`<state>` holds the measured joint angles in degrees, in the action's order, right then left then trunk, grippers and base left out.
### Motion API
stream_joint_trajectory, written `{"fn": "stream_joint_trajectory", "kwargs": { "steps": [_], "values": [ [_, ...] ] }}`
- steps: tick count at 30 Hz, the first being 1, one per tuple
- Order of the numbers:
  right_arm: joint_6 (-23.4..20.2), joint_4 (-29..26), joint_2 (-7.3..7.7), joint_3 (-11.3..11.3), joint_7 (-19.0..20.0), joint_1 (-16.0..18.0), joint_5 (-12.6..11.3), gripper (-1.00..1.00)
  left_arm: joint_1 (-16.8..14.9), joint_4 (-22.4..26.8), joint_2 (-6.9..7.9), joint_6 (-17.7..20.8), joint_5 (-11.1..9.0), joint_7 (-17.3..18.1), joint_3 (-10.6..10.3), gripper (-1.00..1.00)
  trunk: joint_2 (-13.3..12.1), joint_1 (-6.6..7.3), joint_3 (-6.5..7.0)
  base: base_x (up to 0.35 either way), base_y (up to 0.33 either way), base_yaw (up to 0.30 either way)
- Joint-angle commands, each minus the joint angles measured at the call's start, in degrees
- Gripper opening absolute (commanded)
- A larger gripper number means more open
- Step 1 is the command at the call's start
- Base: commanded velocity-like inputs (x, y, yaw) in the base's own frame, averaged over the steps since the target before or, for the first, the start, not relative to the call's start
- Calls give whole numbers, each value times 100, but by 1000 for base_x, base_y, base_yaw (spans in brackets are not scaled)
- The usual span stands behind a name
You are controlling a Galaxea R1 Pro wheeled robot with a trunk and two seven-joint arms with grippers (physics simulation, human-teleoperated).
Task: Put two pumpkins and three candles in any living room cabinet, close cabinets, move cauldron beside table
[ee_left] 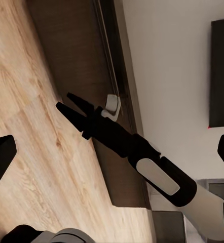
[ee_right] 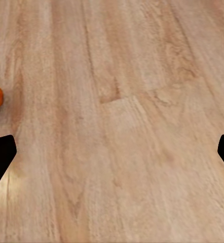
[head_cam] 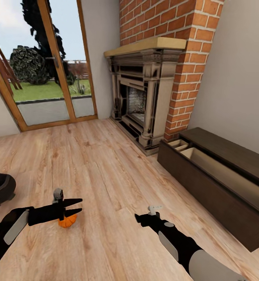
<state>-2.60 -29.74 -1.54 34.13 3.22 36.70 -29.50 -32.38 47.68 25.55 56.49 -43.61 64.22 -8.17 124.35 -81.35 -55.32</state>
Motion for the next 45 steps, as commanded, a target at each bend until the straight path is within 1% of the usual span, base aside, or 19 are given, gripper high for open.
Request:
{"fn": "stream_joint_trajectory", "kwargs": {
  "steps": [1, 11, 17, 22, 29, 35, 39, 43, 45],
  "values": [
    [-13, -4, 4, 14, 2, 4, -40, 100, -6, -4, 11, 29, -23, 11, -18, 100, 2, 1, -6, 0, 0, 58],
    [18, 0, 9, 8, -1, 4, -62, 100, -6, -5, 21, 29, -24, 11, -18, 100, 2, 1, -14, 0, 0, 28],
    [8, 3, 4, 16, -31, 4, -63, 100, -6, -5, 20, 29, -24, 11, -18, 100, 2, 1, 18, 0, 0, 195],
    [13, 3, -13, 22, -242, 4, -29, 100, -6, -5, 20, 29, -24, 11, -18, 100, 2, 1, 44, 0, 0, 222],
    [15, 3, -65, 23, -343, 4, -16, 100, -6, -145, 24, 29, -24, 11, 9, 100, 2, 1, 82, 17, 0, 224],
    [196, -3, -89, 26, -351, 4, -5, 100, -6, -174, 28, 29, -17, 11, 156, 100, 2, 1, 112, 191, 0, 231],
    [243, -5, -97, 25, -364, 4, -5, 100, -6, -267, 37, 29, -16, 11, 195, 100, 2, 1, 128, 315, 0, 235],
    [262, -5, -100, 30, -353, 4, 0, 100, -6, -290, 45, 29, -16, 11, 215, 100, 2, 1, 133, 336, 0, 91],
    [280, -5, -105, 128, -353, 4, 56, 100, -6, -293, 71, 29, -16, 11, 221, 100, 2, 1, 133, 338, 0, 17]
  ]
}}
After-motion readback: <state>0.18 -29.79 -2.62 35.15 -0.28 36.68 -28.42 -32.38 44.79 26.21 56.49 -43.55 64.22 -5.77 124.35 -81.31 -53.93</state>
